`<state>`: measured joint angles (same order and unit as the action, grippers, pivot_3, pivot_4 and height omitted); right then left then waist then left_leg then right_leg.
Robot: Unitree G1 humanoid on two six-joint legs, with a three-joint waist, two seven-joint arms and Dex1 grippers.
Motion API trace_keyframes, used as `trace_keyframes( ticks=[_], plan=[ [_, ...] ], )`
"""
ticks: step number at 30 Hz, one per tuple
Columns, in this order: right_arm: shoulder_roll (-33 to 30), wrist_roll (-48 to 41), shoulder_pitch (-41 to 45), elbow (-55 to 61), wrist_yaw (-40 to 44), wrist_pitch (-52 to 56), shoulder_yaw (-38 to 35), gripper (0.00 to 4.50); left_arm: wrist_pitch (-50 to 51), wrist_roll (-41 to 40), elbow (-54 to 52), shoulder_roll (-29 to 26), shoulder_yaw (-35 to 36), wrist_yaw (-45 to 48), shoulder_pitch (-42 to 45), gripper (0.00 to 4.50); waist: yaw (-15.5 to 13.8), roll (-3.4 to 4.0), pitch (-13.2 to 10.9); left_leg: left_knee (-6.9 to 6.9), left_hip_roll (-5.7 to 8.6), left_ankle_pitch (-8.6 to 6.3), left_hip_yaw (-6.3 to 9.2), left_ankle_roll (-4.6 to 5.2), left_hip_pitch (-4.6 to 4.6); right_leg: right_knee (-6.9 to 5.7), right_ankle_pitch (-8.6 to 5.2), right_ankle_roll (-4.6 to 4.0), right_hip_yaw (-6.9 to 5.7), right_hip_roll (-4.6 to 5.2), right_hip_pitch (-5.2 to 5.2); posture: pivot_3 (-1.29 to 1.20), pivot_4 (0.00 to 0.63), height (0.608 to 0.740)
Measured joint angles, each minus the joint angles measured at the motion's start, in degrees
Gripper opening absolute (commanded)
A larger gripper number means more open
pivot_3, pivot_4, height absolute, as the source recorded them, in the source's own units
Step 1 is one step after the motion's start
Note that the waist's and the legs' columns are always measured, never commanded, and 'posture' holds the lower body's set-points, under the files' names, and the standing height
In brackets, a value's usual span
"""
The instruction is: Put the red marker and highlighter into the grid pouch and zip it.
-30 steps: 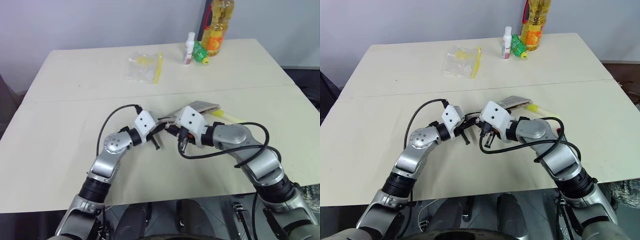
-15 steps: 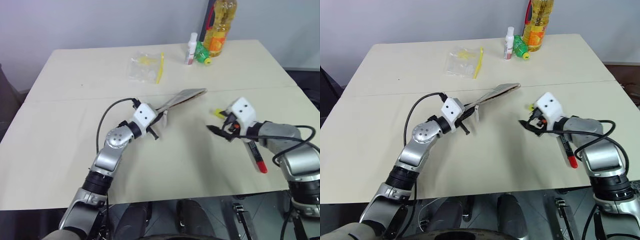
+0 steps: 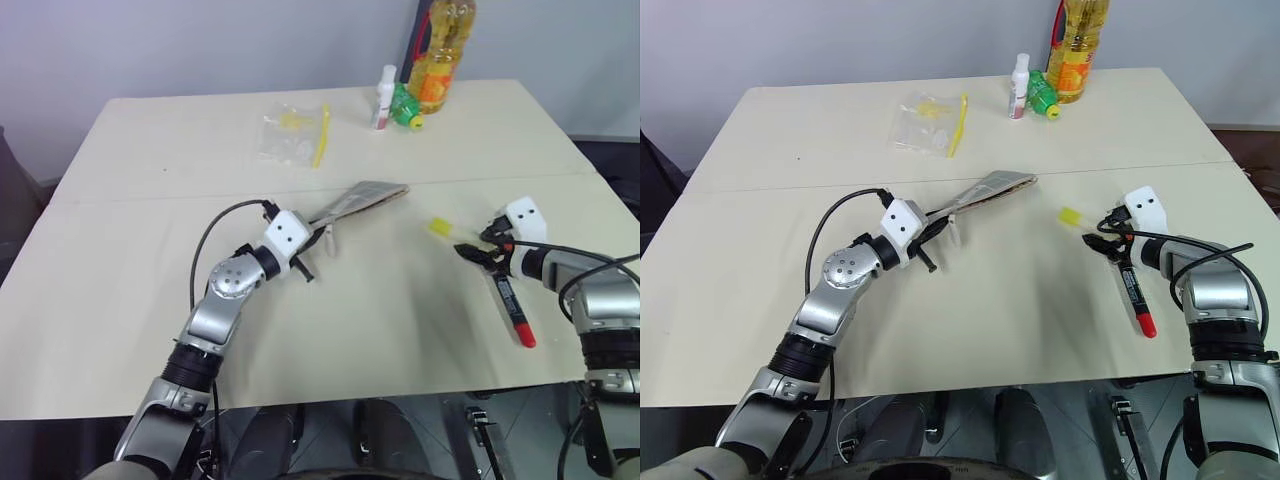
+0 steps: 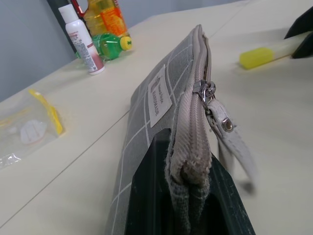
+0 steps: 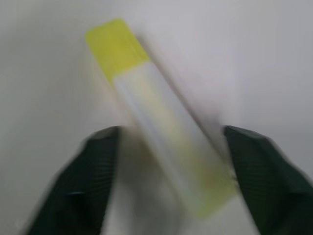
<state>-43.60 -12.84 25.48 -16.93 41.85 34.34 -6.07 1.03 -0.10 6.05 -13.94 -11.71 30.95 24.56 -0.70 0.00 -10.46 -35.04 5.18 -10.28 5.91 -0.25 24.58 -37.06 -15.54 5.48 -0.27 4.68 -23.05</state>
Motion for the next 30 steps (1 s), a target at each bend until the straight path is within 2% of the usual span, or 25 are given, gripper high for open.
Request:
trace_keyframes(
  ticks=[1, 2, 6, 10, 16, 30],
  plan=[
    [0.1, -0.2, -0.3, 0.5, 0.1, 0.2, 0.0, 1.15, 0.0, 0.0, 0.0, 0.0, 0.0, 0.0, 0.0, 0.0, 0.0, 0.0, 0.0, 0.0, 0.0, 0.0, 0.0, 0.0, 0.0, 0.0, 0.0, 0.0, 0.0, 0.0, 0.0, 0.0, 0.15, 0.74],
    [0.2, -0.4, -0.6, 1.2, 0.0, 0.3, 0.0, 0.86, 0.0, 0.0, 0.0, 0.0, 0.0, 0.0, 0.0, 0.0, 0.0, 0.0, 0.0, 0.0, 0.0, 0.0, 0.0, 0.0, 0.0, 0.0, 0.0, 0.0, 0.0, 0.0, 0.0, 0.0, 0.15, 0.74],
    [0.0, -0.4, -3.4, 6.2, -0.1, -0.1, 0.0, 0.87, 0.0, 0.0, 0.0, 0.1, 0.0, 0.0, 0.0, 0.0, 0.0, 0.0, 0.0, 0.01, 0.0, 0.0, 0.0, 0.0, 0.01, 0.0, 0.0, 0.01, 0.0, 0.01, -0.02, 0.0, 0.15, 0.74],
    [-0.9, -1.9, -7.0, 17.6, 1.1, -0.8, -1.3, 0.87, -0.1, -0.1, 0.0, 0.0, 0.0, 0.0, 0.0, 0.0, 0.0, 0.0, 0.0, 0.01, 0.0, -0.01, 0.0, -0.01, 0.03, 0.0, 0.0, 0.02, 0.0, 0.01, -0.03, 0.0, 0.15, 0.74],
    [-2.3, -6.4, -7.4, 29.7, 1.9, 2.9, -4.3, 0.87, -0.1, -0.5, 0.0, 0.3, 0.0, 0.2, 0.0, 0.0, -0.1, 0.0, 0.0, -0.01, 0.0, -0.01, 0.01, 0.0, 0.03, 0.02, -0.01, 0.01, 0.0, 0.02, -0.01, 0.0, 0.15, 0.74],
    [-1.1, -6.7, -6.1, 28.0, 0.0, 5.2, -1.0, 0.87, -0.3, -0.7, -0.1, 0.9, 0.1, 1.2, 0.0, 0.0, -0.1, -0.01, 0.0, -0.02, 0.0, -0.01, 0.0, 0.0, 0.04, 0.02, -0.01, 0.0, 0.0, 0.03, -0.02, 0.0, 0.15, 0.74]
  ],
)
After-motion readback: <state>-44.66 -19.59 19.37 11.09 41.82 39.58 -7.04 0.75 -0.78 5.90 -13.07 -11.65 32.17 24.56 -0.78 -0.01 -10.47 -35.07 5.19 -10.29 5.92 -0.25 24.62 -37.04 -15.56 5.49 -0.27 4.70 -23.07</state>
